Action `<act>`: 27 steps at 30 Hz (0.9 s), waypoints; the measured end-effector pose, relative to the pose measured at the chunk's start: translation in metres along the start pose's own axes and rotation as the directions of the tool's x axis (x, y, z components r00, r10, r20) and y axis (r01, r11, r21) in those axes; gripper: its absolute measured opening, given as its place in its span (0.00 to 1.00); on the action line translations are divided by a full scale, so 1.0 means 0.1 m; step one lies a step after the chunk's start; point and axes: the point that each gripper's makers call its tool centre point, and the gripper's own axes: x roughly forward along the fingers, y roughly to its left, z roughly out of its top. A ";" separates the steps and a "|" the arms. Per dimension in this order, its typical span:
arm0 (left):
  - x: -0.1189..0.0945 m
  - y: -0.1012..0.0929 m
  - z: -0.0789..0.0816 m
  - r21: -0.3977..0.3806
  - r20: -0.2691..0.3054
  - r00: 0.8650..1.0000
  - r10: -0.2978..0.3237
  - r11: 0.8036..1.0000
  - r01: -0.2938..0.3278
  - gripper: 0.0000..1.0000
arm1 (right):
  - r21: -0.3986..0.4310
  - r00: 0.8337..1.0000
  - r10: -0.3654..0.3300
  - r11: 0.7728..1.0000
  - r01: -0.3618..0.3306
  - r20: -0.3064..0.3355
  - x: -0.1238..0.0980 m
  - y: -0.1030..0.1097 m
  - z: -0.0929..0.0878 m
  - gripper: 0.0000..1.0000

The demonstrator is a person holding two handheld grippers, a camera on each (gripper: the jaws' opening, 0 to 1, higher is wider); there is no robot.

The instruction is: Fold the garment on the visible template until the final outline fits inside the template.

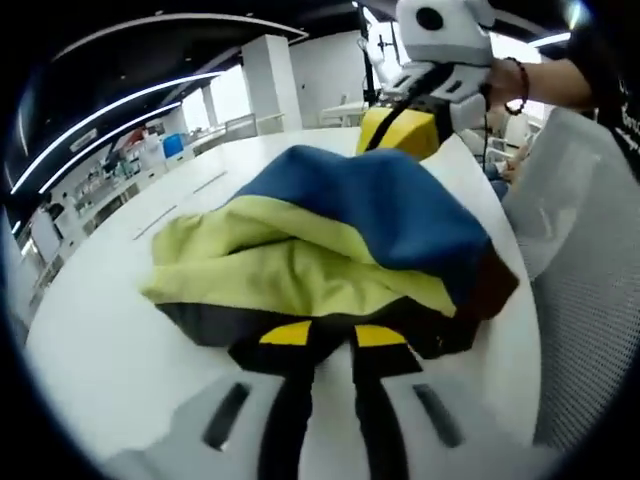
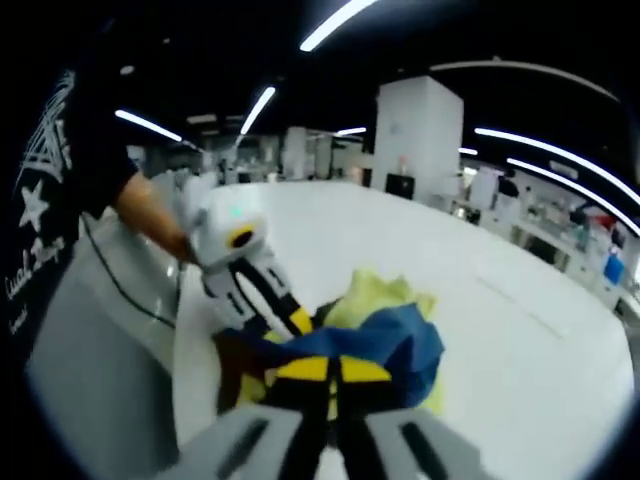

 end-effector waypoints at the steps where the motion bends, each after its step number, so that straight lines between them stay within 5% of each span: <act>1: 0.00 0.01 -0.01 -0.015 0.002 1.000 0.004 1.000 -0.004 0.06 | 0.000 1.000 0.000 1.000 0.000 -0.002 0.00 0.00 -0.01 0.00; 12: -0.08 0.11 -0.02 -0.103 0.022 1.000 0.003 0.995 -0.001 0.00 | 0.028 1.000 0.005 1.000 -0.005 0.014 -0.03 0.03 0.00 0.00; 27: -0.35 0.12 0.30 -0.202 0.107 0.992 0.066 0.978 -0.043 0.00 | 0.105 0.997 -0.027 0.994 0.019 0.076 -0.28 -0.09 0.05 0.00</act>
